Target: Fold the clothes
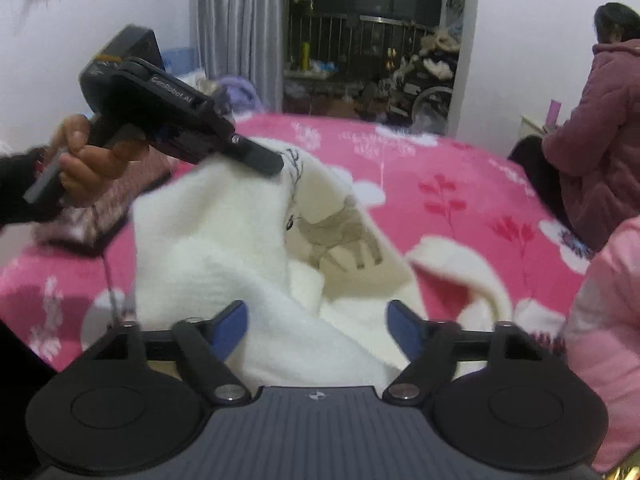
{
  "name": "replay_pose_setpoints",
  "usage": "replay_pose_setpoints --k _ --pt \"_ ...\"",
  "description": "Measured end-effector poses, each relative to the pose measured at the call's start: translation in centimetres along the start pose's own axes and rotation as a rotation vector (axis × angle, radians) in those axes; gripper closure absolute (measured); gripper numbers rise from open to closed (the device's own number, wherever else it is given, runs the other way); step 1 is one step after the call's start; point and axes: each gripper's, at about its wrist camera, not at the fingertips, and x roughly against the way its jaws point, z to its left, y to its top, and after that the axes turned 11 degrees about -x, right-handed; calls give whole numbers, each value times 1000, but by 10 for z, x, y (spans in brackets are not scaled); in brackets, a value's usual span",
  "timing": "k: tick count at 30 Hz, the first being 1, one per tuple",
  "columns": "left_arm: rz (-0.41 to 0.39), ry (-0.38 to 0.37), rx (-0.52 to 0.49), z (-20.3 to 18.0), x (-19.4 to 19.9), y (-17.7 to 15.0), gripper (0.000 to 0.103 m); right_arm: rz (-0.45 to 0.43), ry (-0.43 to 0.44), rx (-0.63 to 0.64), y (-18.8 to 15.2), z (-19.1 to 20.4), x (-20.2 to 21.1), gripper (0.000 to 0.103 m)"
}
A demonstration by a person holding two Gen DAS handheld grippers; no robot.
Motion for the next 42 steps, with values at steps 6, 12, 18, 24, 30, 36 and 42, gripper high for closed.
replay_pose_setpoints --k 6,12,18,24,30,36,42 --pt "-66 -36 -69 -10 -2 42 97 11 83 157 23 0 -22 0" --pt "-61 -28 -106 -15 -10 46 97 153 98 122 35 -23 -68 17" --pt "5 52 15 33 -47 54 72 132 126 -206 20 -61 -49 83" --pt "15 109 -34 38 -44 29 68 32 96 -682 -16 -147 -45 84" --pt "227 242 -533 -19 -68 -18 56 -24 238 -1046 -53 -202 -54 84" --pt "423 305 -897 -30 -126 -66 51 -56 304 -1055 -61 -201 -49 82" --pt "495 309 -916 -9 -150 -74 43 -21 308 -1015 -62 -198 -52 76"
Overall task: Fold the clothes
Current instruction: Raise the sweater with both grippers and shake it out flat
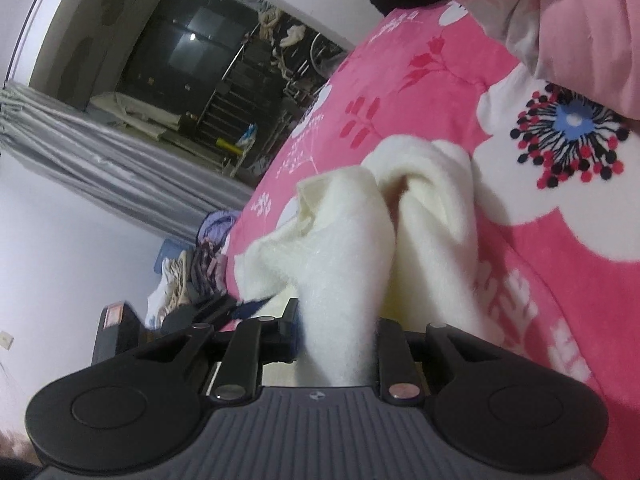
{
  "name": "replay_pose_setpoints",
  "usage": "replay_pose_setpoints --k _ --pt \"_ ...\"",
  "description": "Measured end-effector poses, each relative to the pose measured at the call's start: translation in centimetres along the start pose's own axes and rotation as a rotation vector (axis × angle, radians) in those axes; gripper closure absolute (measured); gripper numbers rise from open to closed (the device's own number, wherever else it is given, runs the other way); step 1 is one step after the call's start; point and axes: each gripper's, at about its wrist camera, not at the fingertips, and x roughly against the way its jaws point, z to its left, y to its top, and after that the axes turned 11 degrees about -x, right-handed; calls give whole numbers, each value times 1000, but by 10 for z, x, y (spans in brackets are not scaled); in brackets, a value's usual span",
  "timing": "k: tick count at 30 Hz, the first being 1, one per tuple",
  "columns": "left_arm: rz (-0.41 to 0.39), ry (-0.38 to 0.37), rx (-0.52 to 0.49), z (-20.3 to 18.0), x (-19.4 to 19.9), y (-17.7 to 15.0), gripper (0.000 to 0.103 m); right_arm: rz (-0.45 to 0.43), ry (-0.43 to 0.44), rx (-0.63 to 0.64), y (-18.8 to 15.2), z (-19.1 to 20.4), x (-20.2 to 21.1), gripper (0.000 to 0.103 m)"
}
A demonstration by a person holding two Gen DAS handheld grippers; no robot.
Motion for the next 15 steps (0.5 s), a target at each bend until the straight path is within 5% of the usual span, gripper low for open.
replay_pose_setpoints --k 2,4,8,15 --pt "12 -47 103 11 -6 -4 53 9 -10 9 -1 0 -3 74" --pt "3 -83 207 19 -5 -10 76 11 -32 35 -4 3 -4 75" --pt "-73 -67 367 33 26 -21 90 2 -51 98 -13 14 5 85" --pt "-249 166 594 62 121 -32 97 -19 70 154 -48 37 33 88"
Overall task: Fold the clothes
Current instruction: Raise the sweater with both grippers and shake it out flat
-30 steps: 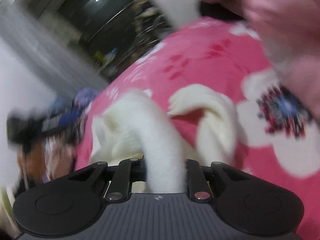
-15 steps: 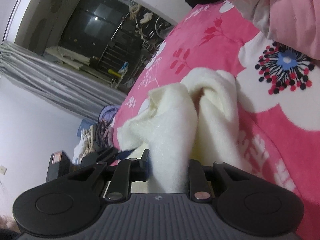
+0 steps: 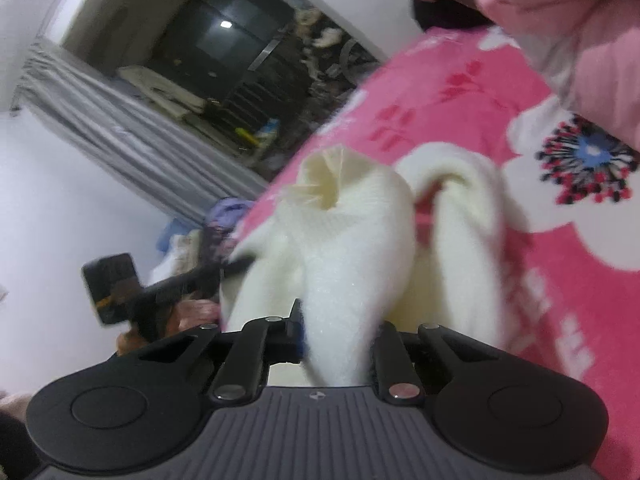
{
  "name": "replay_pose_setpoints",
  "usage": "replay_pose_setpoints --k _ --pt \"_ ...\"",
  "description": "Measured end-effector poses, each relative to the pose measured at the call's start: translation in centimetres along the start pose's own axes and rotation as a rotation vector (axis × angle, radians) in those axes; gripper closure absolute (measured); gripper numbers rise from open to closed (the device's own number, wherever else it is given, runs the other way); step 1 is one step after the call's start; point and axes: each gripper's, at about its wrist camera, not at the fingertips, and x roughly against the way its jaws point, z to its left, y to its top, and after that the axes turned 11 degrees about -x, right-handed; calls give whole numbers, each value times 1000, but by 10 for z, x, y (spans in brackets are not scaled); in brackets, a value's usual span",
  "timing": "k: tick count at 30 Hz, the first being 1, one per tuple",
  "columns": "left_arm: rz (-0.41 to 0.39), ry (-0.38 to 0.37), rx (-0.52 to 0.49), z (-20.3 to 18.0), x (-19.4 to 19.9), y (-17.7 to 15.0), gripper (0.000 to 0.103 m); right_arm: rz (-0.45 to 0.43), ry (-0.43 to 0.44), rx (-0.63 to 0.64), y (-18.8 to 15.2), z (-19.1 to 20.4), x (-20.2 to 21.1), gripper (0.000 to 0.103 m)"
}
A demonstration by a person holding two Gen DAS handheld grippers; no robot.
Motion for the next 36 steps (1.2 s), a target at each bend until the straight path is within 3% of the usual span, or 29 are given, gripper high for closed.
replay_pose_setpoints --k 3,7,10,15,18,22,25,29,33,36 --pt "-85 99 27 4 27 24 98 -7 126 27 -20 25 3 89" --pt "-208 115 84 0 58 80 98 -73 304 32 -26 59 13 89" --pt "-299 101 33 -25 80 133 98 -166 435 26 -15 83 31 88" --pt "-526 13 -38 -80 126 226 98 -360 647 109 23 145 103 88" --pt "-639 -56 -43 -105 158 269 98 -426 718 251 36 201 146 88" --pt "-738 -172 -45 -133 192 300 98 -448 759 484 24 277 184 88" --pt "-764 -275 -63 -149 199 304 98 -477 768 619 3 317 199 88" --pt "-721 -413 -61 -167 171 294 98 -538 723 676 -27 333 204 88" --pt "-597 -523 20 -167 98 258 98 -594 616 603 -54 311 187 88" --pt "-444 -523 107 -152 26 217 98 -615 485 483 -60 279 155 88"
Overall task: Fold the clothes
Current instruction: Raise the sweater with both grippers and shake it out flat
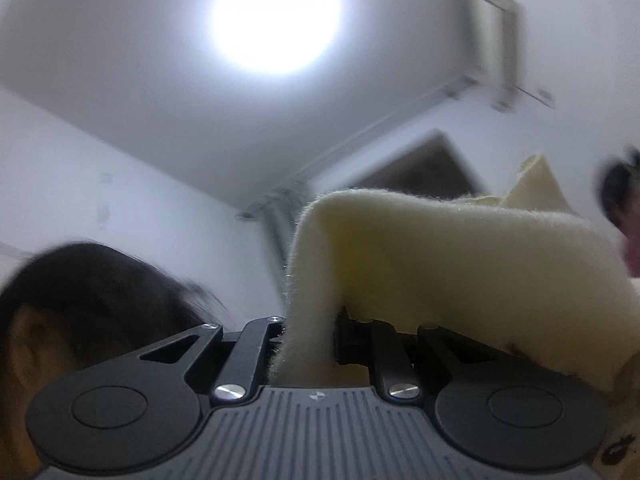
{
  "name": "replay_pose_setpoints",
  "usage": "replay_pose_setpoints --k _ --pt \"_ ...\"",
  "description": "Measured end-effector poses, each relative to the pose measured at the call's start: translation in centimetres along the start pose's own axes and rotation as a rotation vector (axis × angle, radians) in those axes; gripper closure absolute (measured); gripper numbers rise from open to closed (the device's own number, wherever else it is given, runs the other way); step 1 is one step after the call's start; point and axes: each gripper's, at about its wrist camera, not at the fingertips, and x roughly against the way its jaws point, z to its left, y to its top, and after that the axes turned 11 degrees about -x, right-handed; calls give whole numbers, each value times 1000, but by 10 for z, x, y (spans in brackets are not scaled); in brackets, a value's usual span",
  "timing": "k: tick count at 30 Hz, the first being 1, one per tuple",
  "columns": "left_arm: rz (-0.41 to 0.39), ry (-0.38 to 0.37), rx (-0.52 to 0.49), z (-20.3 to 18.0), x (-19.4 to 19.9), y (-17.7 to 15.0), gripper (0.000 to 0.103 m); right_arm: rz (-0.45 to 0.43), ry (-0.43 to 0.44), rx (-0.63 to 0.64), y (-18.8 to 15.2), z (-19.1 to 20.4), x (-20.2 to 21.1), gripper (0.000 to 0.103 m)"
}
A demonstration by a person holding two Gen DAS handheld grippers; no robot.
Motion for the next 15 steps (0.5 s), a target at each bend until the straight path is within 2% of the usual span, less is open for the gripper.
replay_pose_setpoints --k 2,4,7,8,9,10,11,13,14,15 --pt "81 65 65 35 -13 -43 98 12 -91 -67 -21 -29 -8 88" --pt "142 119 120 69 -15 -66 98 48 -153 -116 -38 -60 -25 88" --pt "198 213 136 123 4 -67 94 130 -166 -204 -50 -111 -66 88" --pt "269 296 134 144 17 -68 90 163 -162 -223 -55 -127 -88 88" --pt "341 379 131 164 31 -68 76 204 -173 -243 -65 -144 -113 87" --pt "412 463 128 185 44 -69 61 244 -194 -268 -76 -162 -138 80" --pt "484 547 124 206 58 -69 59 295 -235 -294 -90 -180 -163 74" --pt "540 802 185 254 108 -86 59 428 -337 -356 -128 -222 -213 43" --pt "545 917 211 271 137 -97 59 516 -381 -396 -154 -245 -235 34" --pt "549 1006 245 285 159 -104 59 602 -440 -418 -175 -266 -252 31"
